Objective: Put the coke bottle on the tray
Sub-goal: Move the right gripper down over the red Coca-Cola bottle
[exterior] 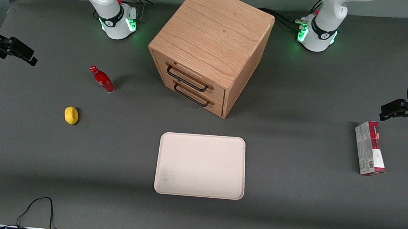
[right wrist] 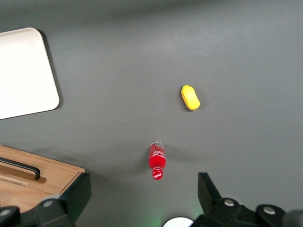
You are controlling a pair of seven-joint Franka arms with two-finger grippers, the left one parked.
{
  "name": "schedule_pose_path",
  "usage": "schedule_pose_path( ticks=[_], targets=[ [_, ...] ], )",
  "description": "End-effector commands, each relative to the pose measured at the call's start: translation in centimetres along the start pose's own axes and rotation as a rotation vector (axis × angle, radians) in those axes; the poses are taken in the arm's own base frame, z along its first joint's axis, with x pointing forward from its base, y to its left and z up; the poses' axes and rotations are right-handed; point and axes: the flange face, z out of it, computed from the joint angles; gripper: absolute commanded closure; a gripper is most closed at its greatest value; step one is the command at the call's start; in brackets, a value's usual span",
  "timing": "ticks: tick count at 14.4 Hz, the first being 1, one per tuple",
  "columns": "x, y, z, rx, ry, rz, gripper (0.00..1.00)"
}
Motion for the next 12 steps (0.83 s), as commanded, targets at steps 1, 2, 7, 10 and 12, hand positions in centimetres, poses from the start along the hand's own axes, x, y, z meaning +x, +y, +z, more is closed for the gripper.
schedule_pose_path(
  ticks=[1, 2, 7, 10, 12],
  targets=[
    [0.4, -0.2, -0.1, 0.02, -0.014, -0.026, 0.0],
    [0.3, -0.3, 0.3, 0.019, -0.023, -0.026, 0.0],
    [-3.0, -0.9, 7.5, 0.009, -0.092, -0.057, 0.0],
    [-8.1, -0.6, 15.5, 0.018, -0.037, -0.074, 0.0],
    [-10.6, -0.4, 20.1, 0.022, 0.0, -0.086, 0.0]
  ],
)
